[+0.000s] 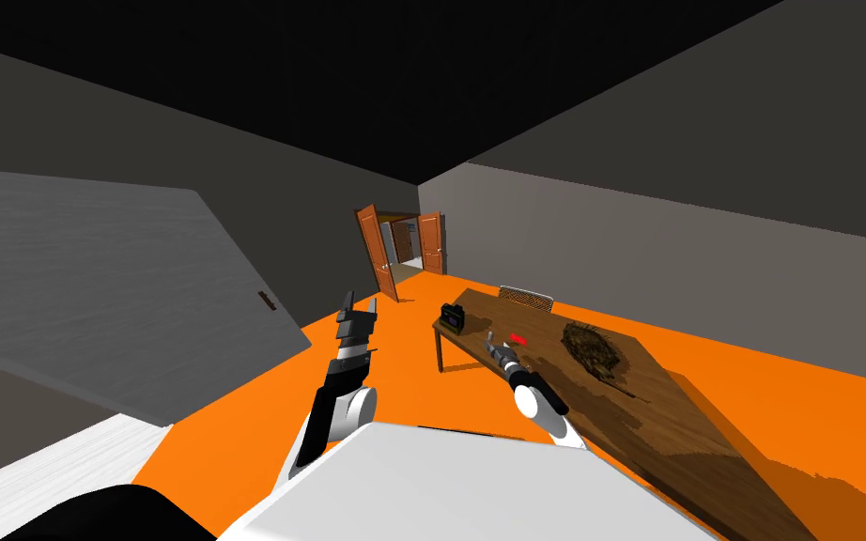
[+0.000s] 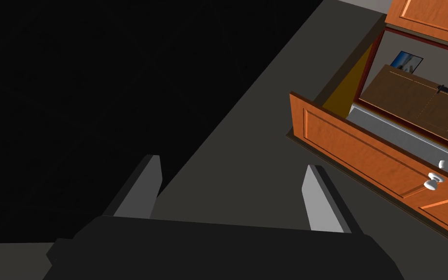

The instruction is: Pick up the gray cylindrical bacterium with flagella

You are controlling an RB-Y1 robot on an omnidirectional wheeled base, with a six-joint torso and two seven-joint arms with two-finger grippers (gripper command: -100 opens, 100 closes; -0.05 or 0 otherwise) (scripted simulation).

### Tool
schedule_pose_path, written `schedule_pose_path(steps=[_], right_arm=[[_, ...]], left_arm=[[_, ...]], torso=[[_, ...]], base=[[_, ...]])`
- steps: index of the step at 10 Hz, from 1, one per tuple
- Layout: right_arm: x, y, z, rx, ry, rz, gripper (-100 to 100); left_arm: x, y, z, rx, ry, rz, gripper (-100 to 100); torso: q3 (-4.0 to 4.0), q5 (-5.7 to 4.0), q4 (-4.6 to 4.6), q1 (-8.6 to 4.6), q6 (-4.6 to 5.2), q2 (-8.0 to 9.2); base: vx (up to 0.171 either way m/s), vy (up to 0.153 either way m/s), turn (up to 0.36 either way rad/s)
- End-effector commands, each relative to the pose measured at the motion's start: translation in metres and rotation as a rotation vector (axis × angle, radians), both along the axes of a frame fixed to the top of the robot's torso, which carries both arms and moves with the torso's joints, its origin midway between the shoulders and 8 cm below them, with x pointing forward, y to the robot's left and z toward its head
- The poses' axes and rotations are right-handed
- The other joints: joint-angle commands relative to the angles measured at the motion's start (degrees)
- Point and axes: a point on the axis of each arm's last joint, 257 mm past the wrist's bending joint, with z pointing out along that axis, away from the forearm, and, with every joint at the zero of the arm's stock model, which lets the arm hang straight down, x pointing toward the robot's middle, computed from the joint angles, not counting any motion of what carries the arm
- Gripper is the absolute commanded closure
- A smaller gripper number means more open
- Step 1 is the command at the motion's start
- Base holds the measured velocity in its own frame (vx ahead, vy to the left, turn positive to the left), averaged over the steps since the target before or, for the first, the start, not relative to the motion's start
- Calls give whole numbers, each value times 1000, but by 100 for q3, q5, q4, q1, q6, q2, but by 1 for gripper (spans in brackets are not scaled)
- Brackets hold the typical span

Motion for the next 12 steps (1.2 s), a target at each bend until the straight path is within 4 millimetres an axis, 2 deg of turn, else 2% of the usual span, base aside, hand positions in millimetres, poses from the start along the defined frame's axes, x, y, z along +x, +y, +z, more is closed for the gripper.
schedule_pose_path(steps=[1, 4, 5, 9, 12], right_arm=[[-3, 5, -8, 52, 30, 3, -100], [-5, 28, -40, 210, 142, 19, -100], [-5, 29, -40, 220, 142, 16, -100], [-9, 50, -66, 392, 257, 19, -100], [-10, 54, -73, 449, 296, 14, -100]], left_arm=[[0, 0, 0, 0, 0, 0, 0], [0, 0, 0, 0, 0, 0, 0], [0, 0, 0, 0, 0, 0, 0], [0, 0, 0, 0, 0, 0, 0], [0, 0, 0, 0, 0, 0, 0]], torso=[[0, 0, 0, 0, 0, 0], [0, 1, 0, 5, 0, 1], [-3, 1, -1, 4, 0, -4], [-1, 1, -1, 1, 1, -2], [3, 1, 1, -1, 1, 7]], base=[[53, -20, -12], [62, -14, -55], [50, -14, -13], [62, -20, -48], [48, -28, -27]])
